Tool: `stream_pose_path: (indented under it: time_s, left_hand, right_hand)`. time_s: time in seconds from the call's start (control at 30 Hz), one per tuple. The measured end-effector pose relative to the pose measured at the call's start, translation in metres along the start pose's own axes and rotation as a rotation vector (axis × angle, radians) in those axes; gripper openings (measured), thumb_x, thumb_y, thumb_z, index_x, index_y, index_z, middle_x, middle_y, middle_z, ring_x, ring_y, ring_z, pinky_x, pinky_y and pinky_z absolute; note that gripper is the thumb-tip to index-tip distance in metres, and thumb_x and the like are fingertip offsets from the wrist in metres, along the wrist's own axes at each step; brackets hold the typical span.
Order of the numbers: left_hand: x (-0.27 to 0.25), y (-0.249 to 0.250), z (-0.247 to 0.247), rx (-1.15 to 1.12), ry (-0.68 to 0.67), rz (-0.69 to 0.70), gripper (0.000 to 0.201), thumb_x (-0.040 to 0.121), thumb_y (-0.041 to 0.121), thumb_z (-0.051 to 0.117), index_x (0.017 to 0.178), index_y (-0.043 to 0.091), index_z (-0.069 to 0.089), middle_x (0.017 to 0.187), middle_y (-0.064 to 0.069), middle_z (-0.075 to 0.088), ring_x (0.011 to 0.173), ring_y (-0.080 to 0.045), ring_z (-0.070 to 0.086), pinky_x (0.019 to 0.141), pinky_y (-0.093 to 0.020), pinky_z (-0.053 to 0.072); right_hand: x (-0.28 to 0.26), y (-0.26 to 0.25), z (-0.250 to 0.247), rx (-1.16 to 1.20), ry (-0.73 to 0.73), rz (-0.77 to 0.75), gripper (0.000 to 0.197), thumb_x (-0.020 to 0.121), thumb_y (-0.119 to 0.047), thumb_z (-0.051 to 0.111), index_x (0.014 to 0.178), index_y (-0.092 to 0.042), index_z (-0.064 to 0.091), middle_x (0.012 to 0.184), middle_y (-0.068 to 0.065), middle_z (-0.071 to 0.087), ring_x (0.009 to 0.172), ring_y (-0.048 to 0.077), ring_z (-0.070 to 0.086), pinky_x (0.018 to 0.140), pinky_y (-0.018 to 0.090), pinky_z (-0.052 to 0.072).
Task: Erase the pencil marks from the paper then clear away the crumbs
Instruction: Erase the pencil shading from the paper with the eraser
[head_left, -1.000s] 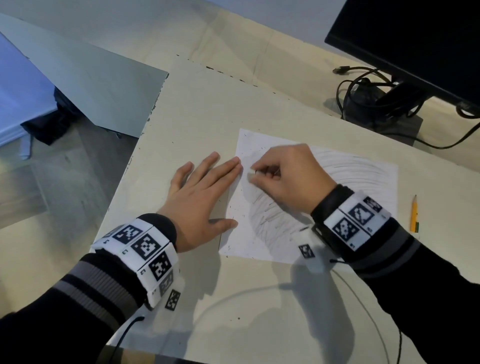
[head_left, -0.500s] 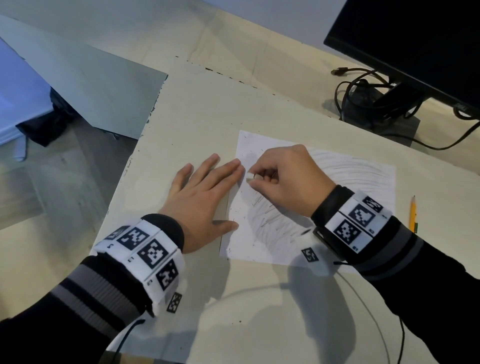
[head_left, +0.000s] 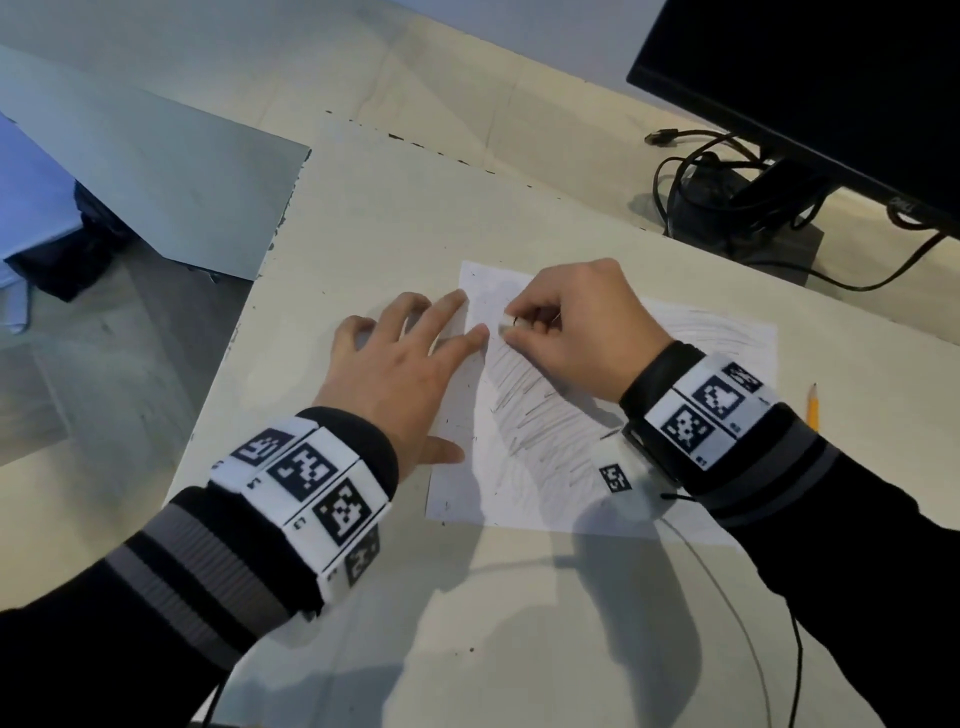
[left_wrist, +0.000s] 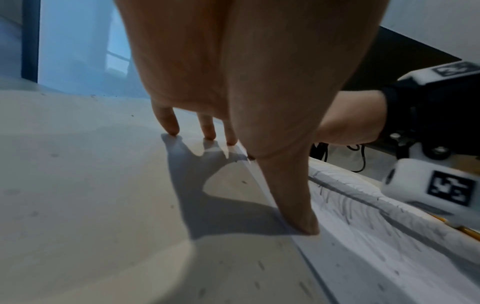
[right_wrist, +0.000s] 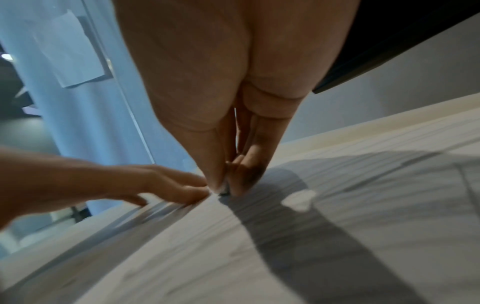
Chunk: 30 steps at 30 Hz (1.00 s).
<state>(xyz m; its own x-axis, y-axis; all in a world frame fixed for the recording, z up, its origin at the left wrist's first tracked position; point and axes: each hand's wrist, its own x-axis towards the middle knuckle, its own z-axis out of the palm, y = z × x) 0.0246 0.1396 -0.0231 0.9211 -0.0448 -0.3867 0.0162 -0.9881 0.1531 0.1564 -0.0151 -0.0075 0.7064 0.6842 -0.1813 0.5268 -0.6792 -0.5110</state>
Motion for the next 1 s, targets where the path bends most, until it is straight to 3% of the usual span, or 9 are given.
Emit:
stream_pose_path:
  time_s: [0.1,0.27,0.4,0.53,0.7,0.8,0.93,1.0]
  left_hand:
    - [0.001,0.0,0.001,-0.007,-0.007,-0.004,0.105,0.077,0.07,0.064,0.153,0.04,-0.001,0.162,0.009,-0.015,0.148,-0.021,-0.002,0.114,-0.048,0.019]
    - [0.002,0.0,-0.001,-0.012,-0.015,-0.011,0.104,0.077,0.069,0.065,0.153,0.041,-0.002,0.162,0.009,-0.015,0.148,-0.02,-0.003,0.115,-0.047,0.018]
    - [0.002,0.001,0.0,-0.007,-0.011,-0.014,0.105,0.077,0.069,0.065,0.152,0.04,-0.002,0.162,0.009,-0.015,0.148,-0.021,-0.003,0.114,-0.048,0.019]
    - [0.003,0.0,0.001,-0.007,-0.015,-0.013,0.105,0.077,0.07,0.065,0.153,0.04,-0.002,0.162,0.009,-0.016,0.148,-0.02,-0.003,0.115,-0.048,0.018]
    - [0.002,0.0,0.001,-0.017,-0.007,-0.015,0.104,0.077,0.069,0.065,0.152,0.041,-0.002,0.162,0.01,-0.015,0.148,-0.019,-0.003,0.115,-0.047,0.018]
    - [0.002,0.001,0.0,-0.012,-0.014,-0.014,0.104,0.077,0.069,0.065,0.152,0.04,-0.001,0.162,0.009,-0.015,0.148,-0.02,-0.003,0.115,-0.048,0.018]
    - [0.002,0.001,0.001,-0.005,-0.008,-0.016,0.104,0.076,0.07,0.065,0.151,0.04,0.0,0.162,0.009,-0.014,0.148,-0.021,-0.002,0.115,-0.048,0.019]
    - [0.002,0.001,0.0,-0.011,-0.013,-0.017,0.104,0.076,0.07,0.065,0.151,0.041,-0.001,0.162,0.009,-0.014,0.148,-0.021,-0.003,0.115,-0.048,0.018]
  right_hand:
    - [-0.012,-0.007,0.004,-0.007,-0.135,-0.066,0.004,0.082,-0.025,0.076,0.086,-0.024,0.076,0.074,-0.011,0.068,0.066,0.003,0.062,0.065,0.016,0.051]
    - [0.004,0.0,-0.003,-0.027,-0.005,0.003,0.009,0.082,-0.026,0.077,0.088,-0.019,0.078,0.073,-0.01,0.067,0.066,0.004,0.062,0.068,0.015,0.051]
    - [-0.009,-0.009,0.0,-0.026,-0.121,-0.061,0.005,0.082,-0.025,0.077,0.085,-0.023,0.077,0.074,-0.01,0.068,0.066,0.004,0.063,0.067,0.019,0.053]
    - [0.009,0.004,-0.01,-0.037,0.019,0.033,0.013,0.082,-0.026,0.077,0.091,-0.017,0.078,0.072,-0.009,0.067,0.065,0.003,0.062,0.066,0.006,0.045]
    - [0.005,-0.003,-0.007,-0.068,-0.073,-0.008,0.012,0.082,-0.026,0.077,0.091,-0.018,0.078,0.07,-0.011,0.066,0.065,0.002,0.061,0.065,0.009,0.047]
    - [0.017,0.002,-0.013,-0.077,0.03,0.082,0.012,0.083,-0.026,0.076,0.092,-0.018,0.078,0.068,-0.014,0.061,0.064,0.0,0.058,0.065,0.002,0.04]
    - [0.013,-0.009,-0.008,-0.126,-0.048,-0.005,0.013,0.085,-0.025,0.072,0.094,-0.017,0.078,0.077,-0.008,0.067,0.071,0.003,0.057,0.075,0.018,0.051]
    - [0.017,-0.007,-0.012,-0.121,-0.054,0.021,0.012,0.085,-0.026,0.073,0.092,-0.018,0.078,0.075,-0.01,0.066,0.067,0.001,0.058,0.069,0.012,0.048]
